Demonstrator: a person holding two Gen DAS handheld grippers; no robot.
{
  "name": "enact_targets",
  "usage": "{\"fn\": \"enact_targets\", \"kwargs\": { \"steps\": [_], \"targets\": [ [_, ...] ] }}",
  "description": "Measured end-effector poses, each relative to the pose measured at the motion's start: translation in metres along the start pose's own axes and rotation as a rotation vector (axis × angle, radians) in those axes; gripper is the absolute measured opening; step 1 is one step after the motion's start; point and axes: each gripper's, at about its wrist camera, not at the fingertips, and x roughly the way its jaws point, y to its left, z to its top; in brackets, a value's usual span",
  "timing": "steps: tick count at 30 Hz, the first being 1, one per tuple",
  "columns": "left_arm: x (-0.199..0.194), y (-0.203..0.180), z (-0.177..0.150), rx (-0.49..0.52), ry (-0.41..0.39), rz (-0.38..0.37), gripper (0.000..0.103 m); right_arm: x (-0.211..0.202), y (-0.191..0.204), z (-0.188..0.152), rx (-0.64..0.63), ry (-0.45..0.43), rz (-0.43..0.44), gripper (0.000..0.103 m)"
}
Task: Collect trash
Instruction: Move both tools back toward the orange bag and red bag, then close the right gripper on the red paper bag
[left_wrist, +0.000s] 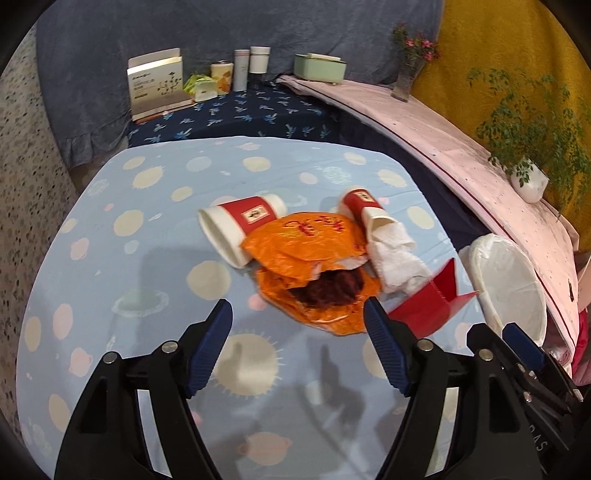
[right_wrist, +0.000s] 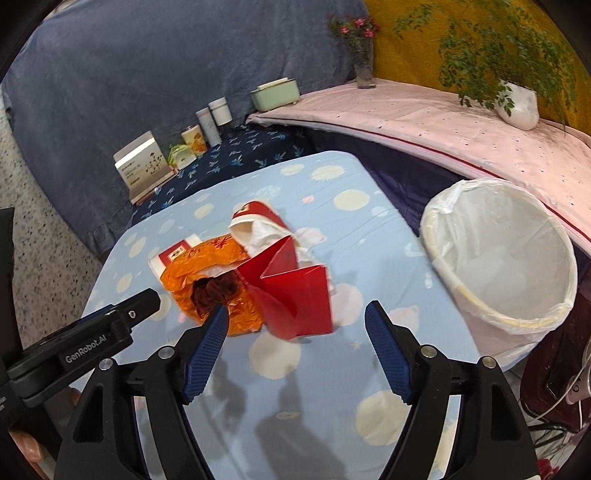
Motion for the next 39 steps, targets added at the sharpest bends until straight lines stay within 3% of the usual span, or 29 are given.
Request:
{"fn": "enact_targets", "kwargs": {
  "steps": [14, 31, 33, 37, 39],
  "targets": [
    [0.012, 0.049, -0.002, -0.063, 0.026, 0.019, 0.075, 0.047, 0.028, 0.000, 0.008, 0.035, -0.055, 0.079],
    [0.038, 0.045, -0.003, -0.048, 0.074, 0.002, 0.075, 0.080, 0.022, 0.006, 0.058, 0.047, -0.101, 0.078],
    [0.038, 0.044, -0.003, -0.046, 0.074, 0.002, 0.075, 0.079, 0.019, 0.007, 0.071, 0.038, -0.103, 0.072],
    [0.038, 0.041, -0.004, -0.046, 0.075, -0.001, 0.075, 0.077, 0.014, 0.007, 0.079, 0.047, -0.084, 0.039],
    [0.037, 0.037, -0.005, -0.040, 0.075, -0.001, 0.075, 0.074, 0.011, 0.007, 0.085, 0.047, -0.072, 0.032]
  ]
}}
